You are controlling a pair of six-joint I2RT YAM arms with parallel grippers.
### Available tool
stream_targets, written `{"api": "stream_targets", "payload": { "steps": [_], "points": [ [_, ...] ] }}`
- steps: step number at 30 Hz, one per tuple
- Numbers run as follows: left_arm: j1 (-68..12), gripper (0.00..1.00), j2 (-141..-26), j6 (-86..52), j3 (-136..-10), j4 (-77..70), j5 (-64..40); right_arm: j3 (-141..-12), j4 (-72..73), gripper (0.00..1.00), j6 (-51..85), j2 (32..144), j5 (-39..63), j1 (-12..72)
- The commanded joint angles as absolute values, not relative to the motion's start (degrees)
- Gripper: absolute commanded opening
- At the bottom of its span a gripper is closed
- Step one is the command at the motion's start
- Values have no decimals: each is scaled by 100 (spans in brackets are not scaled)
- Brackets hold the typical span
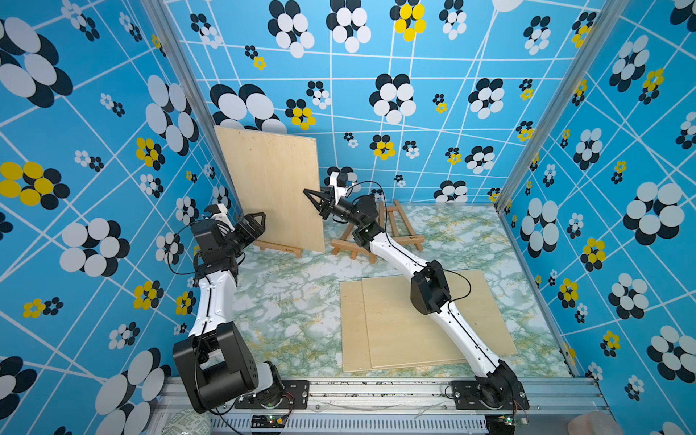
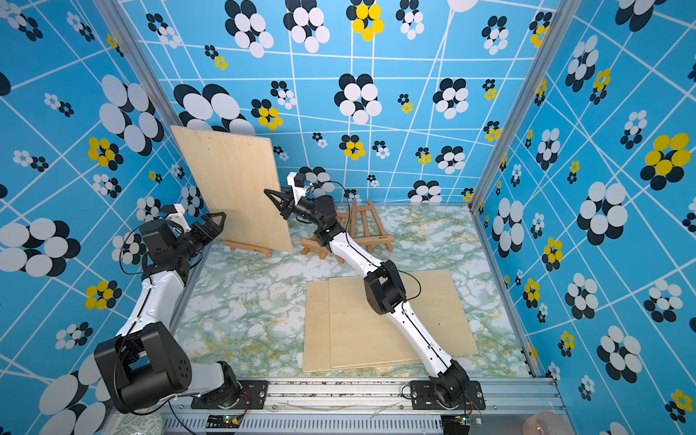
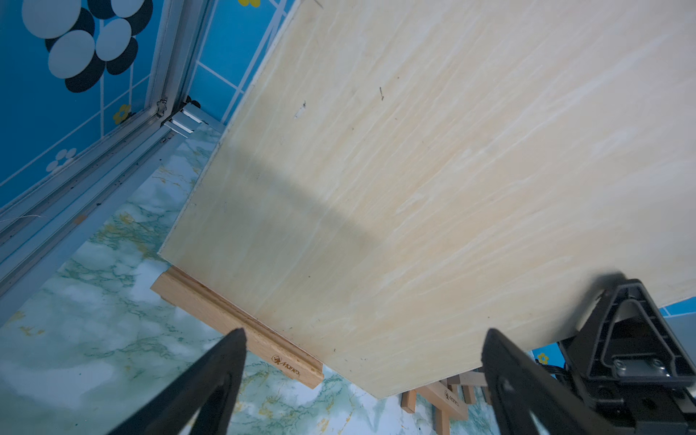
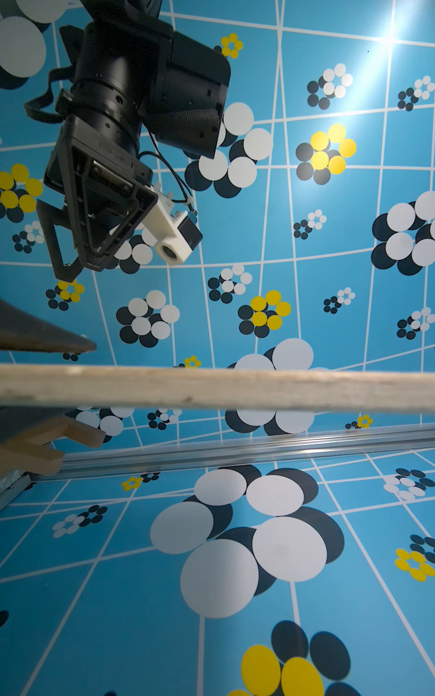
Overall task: Assemble the easel
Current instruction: Place the drawing board on the easel.
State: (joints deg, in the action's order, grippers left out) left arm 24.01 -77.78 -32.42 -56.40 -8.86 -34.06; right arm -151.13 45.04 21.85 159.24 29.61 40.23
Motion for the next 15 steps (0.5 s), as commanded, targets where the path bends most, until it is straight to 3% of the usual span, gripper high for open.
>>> {"api": "stream_targets", "payload": {
  "steps": [1, 5, 10, 15],
  "points": [
    [2476, 99, -7761, -3252, -5613, -1071, -3523, -15231, 4541, 23, 2144, 15969, 2944, 4087],
    [2511, 99, -7797, -3255, -5570, -1107, -3589, -15231, 4505, 29, 2116, 15950, 2908, 4087],
    [2538, 99, -7889, -3305, -5559, -1199, -3624, -15223, 4431, 55, 2084, 15924, 2901, 4083],
    [2546, 99, -7944, -3322, -5547, -1258, -3642, -15163, 4401, 59, 2121, 15883, 2876, 4061]
  ]
}}
